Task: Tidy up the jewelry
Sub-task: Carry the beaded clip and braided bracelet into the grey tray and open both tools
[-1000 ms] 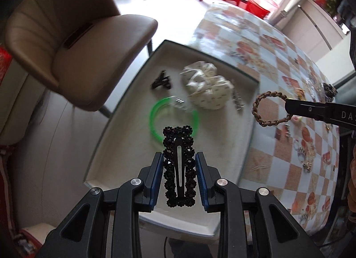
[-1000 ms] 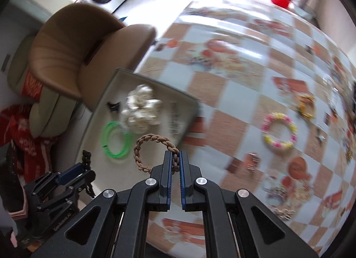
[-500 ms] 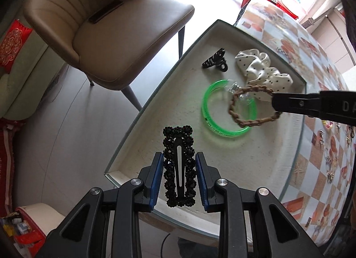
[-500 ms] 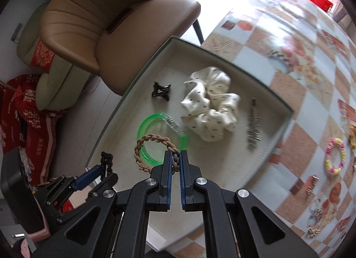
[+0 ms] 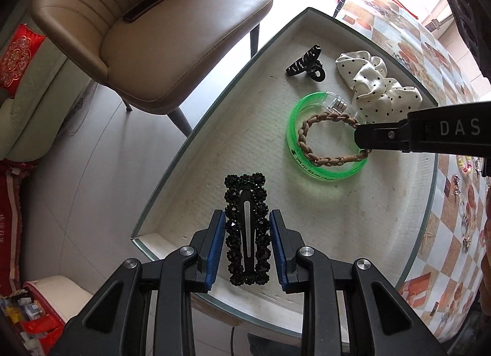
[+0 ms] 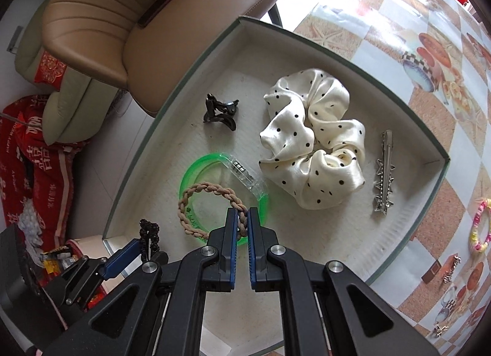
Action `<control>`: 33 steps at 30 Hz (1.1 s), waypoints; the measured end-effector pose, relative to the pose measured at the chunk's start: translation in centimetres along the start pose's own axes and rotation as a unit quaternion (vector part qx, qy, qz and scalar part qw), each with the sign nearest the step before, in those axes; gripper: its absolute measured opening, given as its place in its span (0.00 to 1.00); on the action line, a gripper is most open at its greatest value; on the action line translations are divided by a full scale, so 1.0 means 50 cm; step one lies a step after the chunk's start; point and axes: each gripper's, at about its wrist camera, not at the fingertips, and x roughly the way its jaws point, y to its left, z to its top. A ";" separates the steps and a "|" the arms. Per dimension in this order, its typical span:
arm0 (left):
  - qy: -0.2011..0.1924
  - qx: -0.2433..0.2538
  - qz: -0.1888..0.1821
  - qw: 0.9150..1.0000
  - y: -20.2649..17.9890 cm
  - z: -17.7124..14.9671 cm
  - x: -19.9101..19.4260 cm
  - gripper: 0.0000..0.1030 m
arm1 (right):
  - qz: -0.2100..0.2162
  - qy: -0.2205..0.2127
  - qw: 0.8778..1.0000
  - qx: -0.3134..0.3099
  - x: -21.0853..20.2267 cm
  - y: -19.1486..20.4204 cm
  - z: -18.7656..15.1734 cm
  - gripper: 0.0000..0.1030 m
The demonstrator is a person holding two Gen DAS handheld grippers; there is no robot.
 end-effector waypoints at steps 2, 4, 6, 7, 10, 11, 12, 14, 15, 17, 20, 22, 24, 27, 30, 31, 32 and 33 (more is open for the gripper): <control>0.001 0.002 0.002 1.000 -0.001 0.001 0.002 0.32 | 0.000 0.000 1.000 -0.001 0.005 0.003 0.003 0.07; 0.003 0.003 0.004 1.000 -0.003 0.002 0.005 0.32 | -0.001 0.002 1.000 -0.006 0.006 0.005 0.005 0.07; 0.007 0.003 0.004 1.000 -0.005 0.004 0.008 0.32 | 0.000 0.004 1.000 -0.009 0.007 0.009 0.007 0.07; 0.008 0.002 0.004 1.000 -0.006 0.005 0.007 0.32 | 0.000 0.004 1.000 -0.010 0.008 0.011 0.007 0.07; 0.008 0.001 0.007 1.000 -0.008 0.006 0.006 0.32 | 0.001 0.006 1.000 -0.010 0.009 0.015 0.009 0.12; 0.008 0.001 0.007 1.000 -0.008 0.007 0.005 0.32 | 0.001 0.004 1.000 -0.010 0.010 0.016 0.009 0.15; 0.008 0.001 0.008 1.000 -0.008 0.007 0.005 0.32 | 0.000 0.003 1.000 -0.008 0.007 0.015 0.009 0.23; 0.008 0.002 0.009 1.000 -0.008 0.007 0.005 0.32 | -0.003 -0.006 1.000 -0.007 -0.003 0.014 0.007 0.40; 0.007 0.002 0.010 1.000 -0.008 0.008 0.004 0.33 | -0.003 -0.011 1.000 -0.007 -0.009 0.013 0.007 0.42; 0.007 0.001 0.010 1.000 -0.009 0.007 0.003 0.33 | -0.001 -0.015 1.000 -0.005 -0.019 0.010 0.006 0.42; 0.007 0.001 0.010 1.000 -0.010 0.007 0.001 0.33 | 0.000 -0.021 1.000 -0.002 -0.035 0.000 0.004 0.42; 0.008 0.002 0.010 1.000 -0.012 0.008 -0.001 0.33 | 0.001 -0.025 1.000 0.003 -0.046 -0.008 0.001 0.42; 0.004 0.005 0.014 1.000 -0.015 0.010 -0.006 0.54 | 0.001 -0.028 1.000 0.007 -0.057 -0.016 -0.004 0.42; -0.018 0.008 0.027 0.999 -0.024 0.011 -0.025 0.79 | 0.003 -0.034 0.999 0.017 -0.074 -0.033 -0.016 0.42; -0.015 0.014 0.028 0.999 -0.028 0.015 -0.027 0.79 | 0.003 -0.039 0.999 0.025 -0.091 -0.051 -0.027 0.42; -0.013 0.015 0.029 0.999 -0.031 0.016 -0.027 0.79 | 0.003 -0.041 0.999 0.029 -0.097 -0.057 -0.030 0.42; -0.012 0.017 0.029 0.999 -0.033 0.018 -0.029 0.79 | 0.003 -0.042 0.999 0.031 -0.102 -0.063 -0.035 0.42; -0.011 0.019 0.029 0.999 -0.037 0.020 -0.031 0.79 | 0.001 -0.044 0.998 0.035 -0.109 -0.071 -0.040 0.42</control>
